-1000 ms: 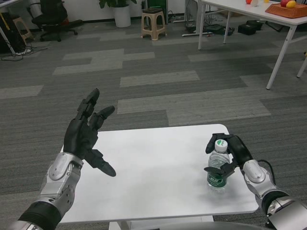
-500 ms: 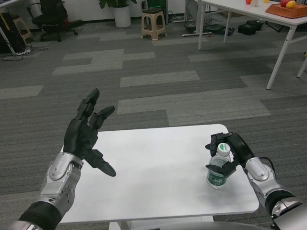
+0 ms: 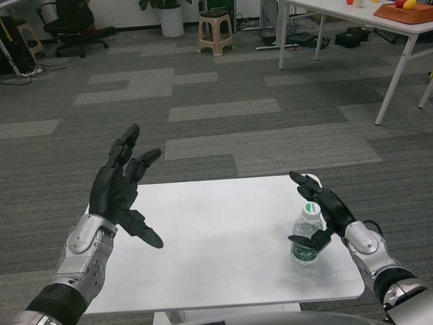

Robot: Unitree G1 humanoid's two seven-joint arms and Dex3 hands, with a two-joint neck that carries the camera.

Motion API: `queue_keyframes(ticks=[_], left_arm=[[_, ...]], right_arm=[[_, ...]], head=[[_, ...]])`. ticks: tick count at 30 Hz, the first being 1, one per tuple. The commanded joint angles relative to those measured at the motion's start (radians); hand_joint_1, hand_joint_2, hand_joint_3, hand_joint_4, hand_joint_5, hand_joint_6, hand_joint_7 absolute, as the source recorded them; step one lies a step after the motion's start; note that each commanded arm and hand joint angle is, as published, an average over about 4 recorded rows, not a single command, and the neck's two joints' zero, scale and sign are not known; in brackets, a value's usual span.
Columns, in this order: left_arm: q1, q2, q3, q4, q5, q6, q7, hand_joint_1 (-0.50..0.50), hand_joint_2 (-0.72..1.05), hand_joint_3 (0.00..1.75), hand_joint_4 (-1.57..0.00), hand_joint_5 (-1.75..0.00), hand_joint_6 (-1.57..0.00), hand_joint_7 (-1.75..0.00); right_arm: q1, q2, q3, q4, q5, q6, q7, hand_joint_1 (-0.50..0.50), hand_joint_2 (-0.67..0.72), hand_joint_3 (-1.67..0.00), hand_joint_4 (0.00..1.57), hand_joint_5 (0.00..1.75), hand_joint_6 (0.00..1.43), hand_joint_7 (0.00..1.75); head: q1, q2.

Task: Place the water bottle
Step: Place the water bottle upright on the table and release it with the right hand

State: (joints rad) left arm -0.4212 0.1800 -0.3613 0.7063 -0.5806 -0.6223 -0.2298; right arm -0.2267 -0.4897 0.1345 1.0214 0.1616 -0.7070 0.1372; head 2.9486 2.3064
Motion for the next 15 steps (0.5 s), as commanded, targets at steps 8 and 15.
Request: queue_keyframes(ticks=[8, 15], left_arm=[[0.006, 0.006, 0.005, 0.001, -0.011, -0.008, 0.002, -0.50, -0.46, 0.09, 0.00, -0.82, 0.00, -0.14], [0.006, 0.006, 0.005, 0.001, -0.011, -0.006, 0.003, -0.50, -0.46, 0.09, 0.00, -0.82, 0.00, -0.14]], right_arm=[[0.011, -0.027, -0.050, -0.071, 0.012, 0.053, 0.103, -0.46, 0.09, -0.77, 0.00, 0.00, 0.00, 0.00], [0.023, -0.048, -0.120, -0.113, 0.017, 0.072, 0.168, -0.43, 0.09, -0.46, 0.00, 0.00, 0.00, 0.00]], head=[[0.000, -0.004], [0.000, -0.011]])
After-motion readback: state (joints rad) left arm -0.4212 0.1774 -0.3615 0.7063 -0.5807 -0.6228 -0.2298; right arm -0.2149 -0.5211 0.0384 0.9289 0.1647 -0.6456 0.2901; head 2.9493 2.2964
